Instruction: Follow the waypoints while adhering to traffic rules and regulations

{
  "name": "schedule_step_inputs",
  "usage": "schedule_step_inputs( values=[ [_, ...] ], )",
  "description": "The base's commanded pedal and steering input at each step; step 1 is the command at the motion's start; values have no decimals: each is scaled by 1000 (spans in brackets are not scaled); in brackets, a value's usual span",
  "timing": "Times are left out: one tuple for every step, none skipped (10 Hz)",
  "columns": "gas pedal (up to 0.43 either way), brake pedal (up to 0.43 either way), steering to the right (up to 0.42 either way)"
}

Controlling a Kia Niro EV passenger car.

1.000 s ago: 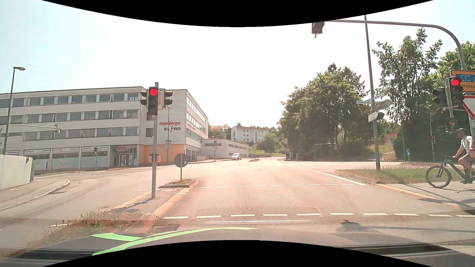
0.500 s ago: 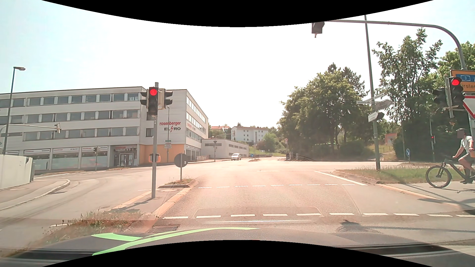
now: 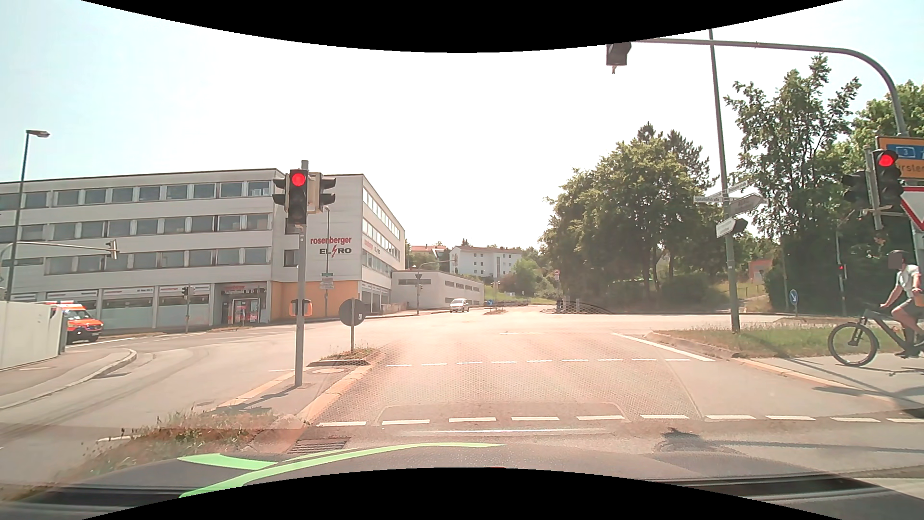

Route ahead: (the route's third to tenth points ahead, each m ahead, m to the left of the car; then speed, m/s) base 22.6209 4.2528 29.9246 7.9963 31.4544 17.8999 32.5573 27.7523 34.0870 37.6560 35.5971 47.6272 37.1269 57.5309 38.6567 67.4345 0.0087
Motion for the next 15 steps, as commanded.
schedule_step_inputs(
  values=[
    [0,360,-8],
    [0,360,-8],
    [0,366,-8],
    [0,360,-8],
    [0,360,-8],
    [0,360,-8],
    [0,360,-8],
    [0,360,-8],
    [0,360,-8],
    [0,360,-8],
    [0,360,-8],
    [0,360,-8],
    [0,360,-8],
    [0,360,-8],
    [0,366,-8]
  ],
)
